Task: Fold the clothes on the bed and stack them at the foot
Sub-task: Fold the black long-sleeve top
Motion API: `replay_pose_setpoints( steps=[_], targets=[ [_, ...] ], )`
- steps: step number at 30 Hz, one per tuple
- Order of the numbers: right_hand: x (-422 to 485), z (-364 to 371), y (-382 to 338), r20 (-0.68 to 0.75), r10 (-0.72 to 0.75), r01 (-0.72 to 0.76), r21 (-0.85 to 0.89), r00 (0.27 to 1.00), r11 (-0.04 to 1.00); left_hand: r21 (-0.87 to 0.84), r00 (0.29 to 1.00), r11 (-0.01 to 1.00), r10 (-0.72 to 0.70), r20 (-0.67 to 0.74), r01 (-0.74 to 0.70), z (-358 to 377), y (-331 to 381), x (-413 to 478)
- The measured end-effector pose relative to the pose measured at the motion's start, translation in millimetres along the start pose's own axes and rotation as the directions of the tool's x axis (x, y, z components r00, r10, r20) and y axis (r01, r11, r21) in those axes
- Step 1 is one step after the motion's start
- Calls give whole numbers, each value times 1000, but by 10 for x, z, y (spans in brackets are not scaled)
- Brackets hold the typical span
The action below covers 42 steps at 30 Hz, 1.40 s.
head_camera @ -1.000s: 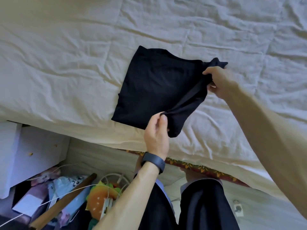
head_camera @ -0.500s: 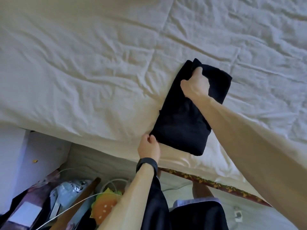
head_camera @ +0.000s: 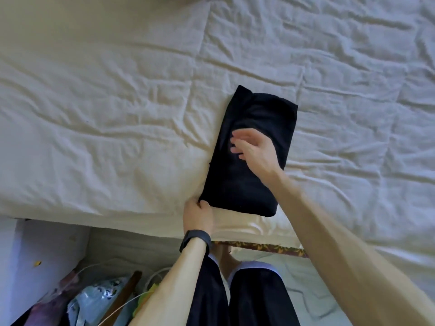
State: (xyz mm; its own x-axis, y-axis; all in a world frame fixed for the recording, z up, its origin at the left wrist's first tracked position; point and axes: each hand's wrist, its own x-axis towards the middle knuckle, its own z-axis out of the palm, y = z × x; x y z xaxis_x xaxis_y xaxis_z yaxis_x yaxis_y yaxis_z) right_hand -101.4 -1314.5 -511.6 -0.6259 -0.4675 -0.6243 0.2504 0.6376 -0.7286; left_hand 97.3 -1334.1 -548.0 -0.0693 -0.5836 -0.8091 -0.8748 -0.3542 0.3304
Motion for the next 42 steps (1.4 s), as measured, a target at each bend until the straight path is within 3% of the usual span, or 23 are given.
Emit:
replay_pose_setpoints(
  steps=[1, 3, 5, 8, 11, 14, 17, 20, 22, 25, 29, 38, 42],
  targets=[
    [-190, -84, 179, -132, 36, -29, 50, 991, 998, -6, 1000, 1000, 25, -15, -25, -6, 7, -19],
    [-547, -276, 596, -410, 138, -127, 53, 901, 990, -18, 987, 995, 91, -130, -94, 7, 32, -60],
    [-846, -433, 1017, -504, 274, -268, 86, 819, 960, -43, 948, 981, 170, -268, -188, 15, 65, -82],
    [-1052, -517, 1503, -289, 430, -396, 172, 855, 902, -10, 956, 973, 224, -188, -229, 36, 133, -22],
    [-1069, -556, 1612, -82, 398, -365, 267, 914, 892, 113, 979, 972, 203, 20, -204, -10, 117, 107],
    [-1041, -534, 1633, -6, 343, -324, 317, 939, 891, 125, 968, 973, 170, 183, -195, -61, 77, 217],
    [-1025, -478, 1626, -4, 343, -322, 334, 939, 886, -54, 967, 993, 112, 229, -102, -48, 86, 227],
    [-1090, -493, 1635, -106, 309, -258, 338, 945, 905, -223, 965, 969, 158, 211, -110, -3, 38, 159],
    [-1215, -503, 1708, -193, 306, -240, 302, 932, 923, -225, 970, 965, 174, 167, -134, 33, -68, 94],
    [-1477, -402, 1903, -183, 419, -361, 281, 889, 889, -166, 979, 985, 71, 193, -39, 155, -303, -75],
    [-1808, -336, 2040, -197, 457, -348, 415, 867, 841, -342, 984, 939, 31, 175, 31, 276, -621, -339],
    [-2848, -326, 2210, -92, 540, -493, 306, 836, 815, -229, 957, 958, -105, 272, 171, -111, -1316, -1049],
    [-2879, -513, 2036, -100, 432, -397, 253, 896, 882, -128, 949, 989, 105, 298, -69, -227, -1065, -1249]
  ],
)
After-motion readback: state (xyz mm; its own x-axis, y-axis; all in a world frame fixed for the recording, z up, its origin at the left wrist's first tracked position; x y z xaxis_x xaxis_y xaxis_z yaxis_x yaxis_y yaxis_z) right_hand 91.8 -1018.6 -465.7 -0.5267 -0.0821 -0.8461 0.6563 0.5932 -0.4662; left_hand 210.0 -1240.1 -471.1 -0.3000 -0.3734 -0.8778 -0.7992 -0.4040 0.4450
